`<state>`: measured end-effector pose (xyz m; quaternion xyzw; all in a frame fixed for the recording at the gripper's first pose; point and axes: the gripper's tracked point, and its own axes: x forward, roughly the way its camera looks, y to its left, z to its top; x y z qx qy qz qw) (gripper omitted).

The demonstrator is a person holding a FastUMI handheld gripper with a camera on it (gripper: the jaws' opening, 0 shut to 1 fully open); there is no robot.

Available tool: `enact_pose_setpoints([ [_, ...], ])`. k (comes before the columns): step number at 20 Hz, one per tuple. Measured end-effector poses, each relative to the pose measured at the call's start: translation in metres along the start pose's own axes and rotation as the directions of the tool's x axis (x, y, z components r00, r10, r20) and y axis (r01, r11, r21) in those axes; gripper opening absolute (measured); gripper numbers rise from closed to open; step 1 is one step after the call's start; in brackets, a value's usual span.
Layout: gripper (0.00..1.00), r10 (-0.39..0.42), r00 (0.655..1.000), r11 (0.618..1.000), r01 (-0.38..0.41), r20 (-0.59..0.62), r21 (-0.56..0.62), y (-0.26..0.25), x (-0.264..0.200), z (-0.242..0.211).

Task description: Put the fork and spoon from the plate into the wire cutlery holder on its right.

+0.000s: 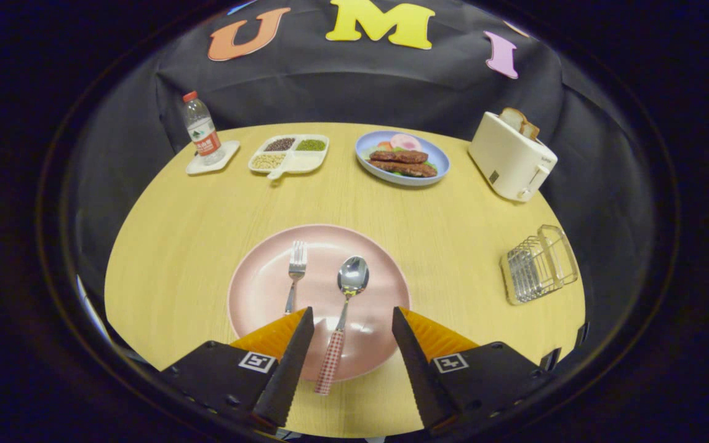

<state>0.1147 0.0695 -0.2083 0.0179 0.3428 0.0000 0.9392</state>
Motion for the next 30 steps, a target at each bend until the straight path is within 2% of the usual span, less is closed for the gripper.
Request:
enact_pose_setpoints([
  [3, 0.73, -0.003, 0.998, 0.999, 0.007, -0.067, 0.050, 0.003, 0.012, -0.010],
  [9, 0.67, 0.010, 0.992, 0.994, 0.004, -0.127, 0.106, 0.011, 0.013, -0.027],
  [12, 0.66, -0.034, 0.983, 0.993, 0.053, -0.182, 0.101, 0.008, 0.013, -0.043],
  [13, 0.61, -0.020, 0.978, 0.991, 0.047, -0.210, 0.124, 0.012, 0.013, -0.049],
  [14, 0.61, -0.025, 0.976, 0.990, 0.055, -0.218, 0.131, 0.013, 0.015, -0.050],
  [17, 0.42, -0.069, 0.960, 0.987, 0.106, -0.270, 0.125, 0.014, 0.016, -0.054],
  [19, 0.39, -0.069, 0.946, 0.985, 0.115, -0.316, 0.127, 0.012, 0.013, -0.059],
  [20, 0.32, -0.064, 0.938, 0.984, 0.116, -0.340, 0.136, 0.011, 0.011, -0.061],
  [21, 0.15, -0.048, 0.931, 0.984, 0.106, -0.362, 0.141, 0.013, 0.007, -0.062],
  [22, 0.11, -0.035, 0.927, 0.985, 0.096, -0.374, 0.144, 0.014, 0.009, -0.062],
  [24, 0.12, -0.039, 0.925, 0.989, 0.089, -0.377, 0.116, 0.008, 0.007, -0.060],
  [26, 0.09, -0.045, 0.941, 0.993, 0.077, -0.335, 0.084, 0.002, 0.005, -0.053],
  [30, 0.07, 0.014, 0.962, 0.998, 0.005, -0.273, 0.069, -0.006, -0.017, -0.041],
])
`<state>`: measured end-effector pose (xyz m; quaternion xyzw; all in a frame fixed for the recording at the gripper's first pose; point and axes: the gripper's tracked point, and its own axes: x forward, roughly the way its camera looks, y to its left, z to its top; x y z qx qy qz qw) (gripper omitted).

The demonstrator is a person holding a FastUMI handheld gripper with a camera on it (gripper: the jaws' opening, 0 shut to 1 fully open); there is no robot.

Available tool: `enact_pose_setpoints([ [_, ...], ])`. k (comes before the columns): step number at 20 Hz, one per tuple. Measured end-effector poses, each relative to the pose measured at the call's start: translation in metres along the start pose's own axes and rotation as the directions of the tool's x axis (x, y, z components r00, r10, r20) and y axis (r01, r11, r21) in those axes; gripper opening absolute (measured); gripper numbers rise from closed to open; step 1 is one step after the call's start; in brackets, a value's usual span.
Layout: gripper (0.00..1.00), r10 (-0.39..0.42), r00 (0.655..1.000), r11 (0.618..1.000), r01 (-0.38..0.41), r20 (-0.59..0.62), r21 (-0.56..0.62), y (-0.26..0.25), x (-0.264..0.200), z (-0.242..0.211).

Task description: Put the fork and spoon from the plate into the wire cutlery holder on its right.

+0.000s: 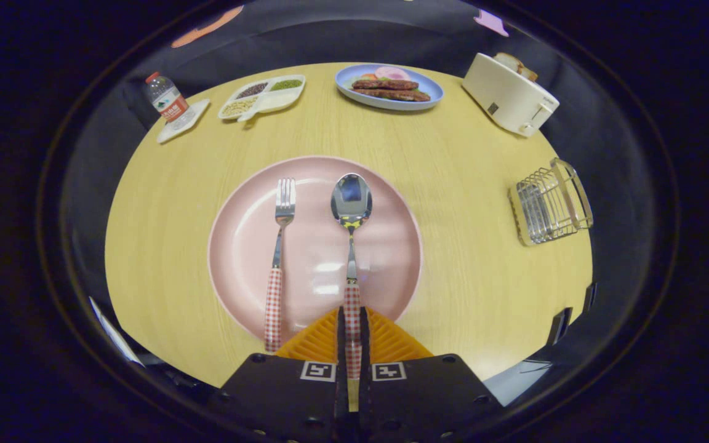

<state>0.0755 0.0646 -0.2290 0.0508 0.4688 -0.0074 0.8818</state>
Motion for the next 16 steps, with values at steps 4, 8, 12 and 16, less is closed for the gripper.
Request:
enact_pose_setpoints([
  [4, 0.07, 0.070, 0.997, 0.998, -0.069, 0.030, -0.008, -0.027, -0.037, 0.003],
  [8, 0.07, 0.106, 0.993, 0.994, -0.105, 0.056, -0.008, -0.085, -0.076, 0.010],
  [12, 0.06, 0.091, 0.995, 0.996, -0.091, 0.043, 0.003, -0.157, -0.102, 0.014],
  [16, 0.06, 0.060, 0.998, 0.998, -0.060, 0.024, 0.011, -0.223, -0.113, 0.025],
])
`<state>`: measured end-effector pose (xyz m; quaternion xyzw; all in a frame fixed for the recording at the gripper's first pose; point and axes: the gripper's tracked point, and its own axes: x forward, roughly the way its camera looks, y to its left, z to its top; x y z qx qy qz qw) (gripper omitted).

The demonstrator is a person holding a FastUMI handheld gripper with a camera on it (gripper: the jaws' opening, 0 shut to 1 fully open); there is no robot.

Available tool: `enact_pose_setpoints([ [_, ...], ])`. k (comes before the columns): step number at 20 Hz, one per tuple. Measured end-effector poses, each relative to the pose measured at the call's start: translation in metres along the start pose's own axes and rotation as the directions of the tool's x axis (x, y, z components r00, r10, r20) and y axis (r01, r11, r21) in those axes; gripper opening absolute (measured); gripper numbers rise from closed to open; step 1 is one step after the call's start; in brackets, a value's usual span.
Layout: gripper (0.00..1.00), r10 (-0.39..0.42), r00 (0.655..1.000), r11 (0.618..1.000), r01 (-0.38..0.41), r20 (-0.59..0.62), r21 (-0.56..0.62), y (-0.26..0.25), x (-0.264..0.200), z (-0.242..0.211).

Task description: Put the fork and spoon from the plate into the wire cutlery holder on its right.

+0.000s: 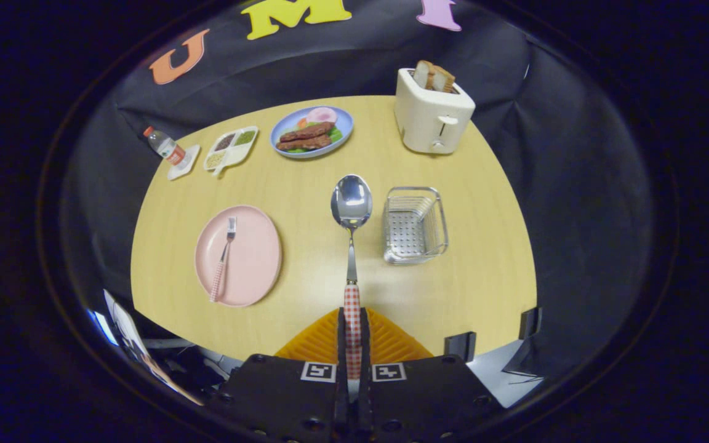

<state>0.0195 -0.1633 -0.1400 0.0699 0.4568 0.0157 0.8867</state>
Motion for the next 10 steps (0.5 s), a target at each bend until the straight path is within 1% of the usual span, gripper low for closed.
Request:
enact_pose_setpoints([
  [3, 0.07, -0.019, 0.999, 1.000, 0.018, -0.039, -0.023, -0.033, -0.001, 0.005],
  [4, 0.07, -0.015, 0.998, 0.999, 0.013, -0.060, -0.036, -0.040, -0.002, 0.006],
  [6, 0.06, -0.005, 0.993, 0.998, -0.002, -0.115, -0.062, -0.049, -0.004, 0.008],
  [9, 0.06, -0.032, 0.979, 0.994, 0.009, -0.202, -0.110, -0.063, -0.004, 0.014],
  [10, 0.07, -0.027, 0.974, 0.993, 0.001, -0.226, -0.114, -0.062, -0.003, 0.019],
])
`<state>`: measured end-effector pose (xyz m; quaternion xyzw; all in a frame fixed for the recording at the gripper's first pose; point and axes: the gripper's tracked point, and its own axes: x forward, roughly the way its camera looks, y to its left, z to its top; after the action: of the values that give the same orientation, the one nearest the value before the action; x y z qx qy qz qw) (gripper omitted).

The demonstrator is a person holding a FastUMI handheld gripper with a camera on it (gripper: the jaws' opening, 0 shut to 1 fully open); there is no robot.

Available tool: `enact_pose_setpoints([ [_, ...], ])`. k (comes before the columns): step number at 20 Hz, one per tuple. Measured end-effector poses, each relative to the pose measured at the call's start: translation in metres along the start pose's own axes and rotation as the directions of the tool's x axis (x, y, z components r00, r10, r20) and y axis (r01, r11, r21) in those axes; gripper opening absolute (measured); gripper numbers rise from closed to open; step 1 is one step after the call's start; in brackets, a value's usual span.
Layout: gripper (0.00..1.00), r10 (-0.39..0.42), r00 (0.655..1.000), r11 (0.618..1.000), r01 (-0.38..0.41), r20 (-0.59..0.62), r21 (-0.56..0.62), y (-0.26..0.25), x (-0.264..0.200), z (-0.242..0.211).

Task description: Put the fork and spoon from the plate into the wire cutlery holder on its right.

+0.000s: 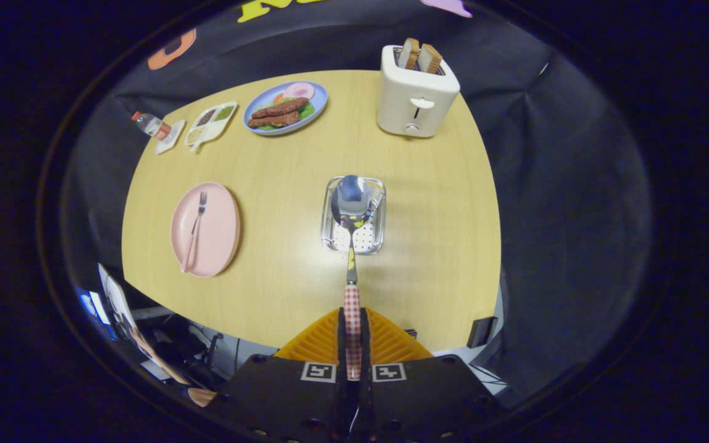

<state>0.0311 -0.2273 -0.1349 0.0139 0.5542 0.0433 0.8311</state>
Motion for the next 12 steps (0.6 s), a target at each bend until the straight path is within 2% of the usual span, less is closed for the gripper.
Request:
enact_pose_setpoints([
  [2, 0.06, 0.001, 0.997, 1.000, -0.002, -0.079, -0.007, -0.001, 0.005, 0.003],
  [6, 0.06, 0.017, 0.970, 1.000, -0.018, -0.244, -0.001, 0.005, 0.022, 0.000],
  [12, 0.06, 0.026, 0.928, 1.000, -0.026, -0.372, 0.004, 0.009, 0.031, 0.014],
])
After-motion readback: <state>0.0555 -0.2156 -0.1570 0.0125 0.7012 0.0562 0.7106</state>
